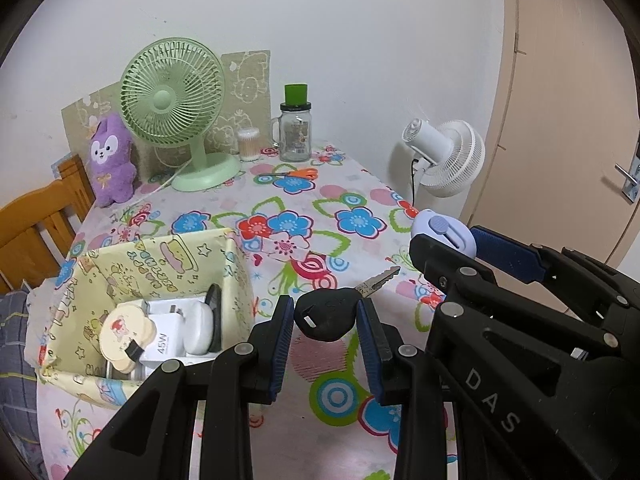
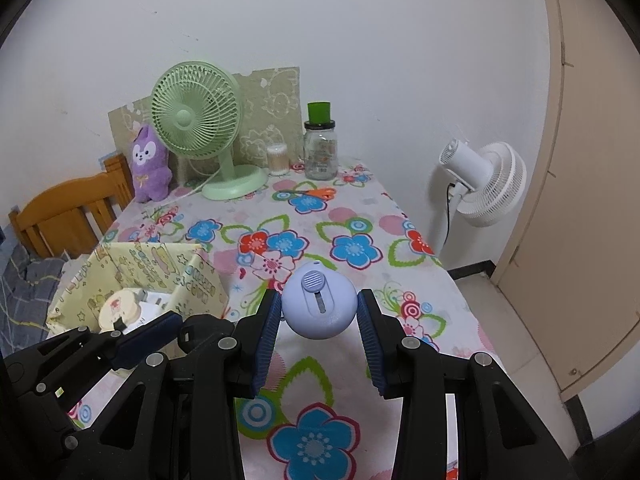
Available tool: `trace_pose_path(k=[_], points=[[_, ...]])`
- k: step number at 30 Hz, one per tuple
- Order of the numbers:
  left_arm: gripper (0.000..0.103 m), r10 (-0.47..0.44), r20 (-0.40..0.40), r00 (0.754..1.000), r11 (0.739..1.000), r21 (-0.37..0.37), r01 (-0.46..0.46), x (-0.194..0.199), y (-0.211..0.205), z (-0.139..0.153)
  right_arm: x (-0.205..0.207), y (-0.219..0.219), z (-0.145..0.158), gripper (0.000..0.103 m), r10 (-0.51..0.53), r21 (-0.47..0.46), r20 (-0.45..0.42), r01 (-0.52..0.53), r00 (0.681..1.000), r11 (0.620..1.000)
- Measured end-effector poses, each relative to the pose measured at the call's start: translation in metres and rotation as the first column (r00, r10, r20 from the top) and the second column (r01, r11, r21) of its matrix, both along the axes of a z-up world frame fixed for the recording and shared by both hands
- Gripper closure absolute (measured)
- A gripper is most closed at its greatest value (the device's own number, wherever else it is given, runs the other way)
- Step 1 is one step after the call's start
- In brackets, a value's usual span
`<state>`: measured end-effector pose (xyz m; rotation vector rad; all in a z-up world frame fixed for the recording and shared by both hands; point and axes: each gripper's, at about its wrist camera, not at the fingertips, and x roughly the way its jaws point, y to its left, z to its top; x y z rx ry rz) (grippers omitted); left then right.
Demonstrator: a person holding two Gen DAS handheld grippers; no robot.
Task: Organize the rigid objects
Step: 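Lift and carry the key with the left tool while the right tool carries the fob to the box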
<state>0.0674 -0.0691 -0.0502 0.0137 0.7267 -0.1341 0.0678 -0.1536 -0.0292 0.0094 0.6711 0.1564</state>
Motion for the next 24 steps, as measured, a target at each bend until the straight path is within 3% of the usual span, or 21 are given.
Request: trace_pose_path(k=[24], points=[[0.071, 0.066, 0.014, 0.998, 0.998, 0.004, -0.067, 0.009, 0.054, 0.010, 0.018, 0.058, 0.012, 0.060, 0.074, 0.008, 0.005, -0.074, 0.997, 0.997]])
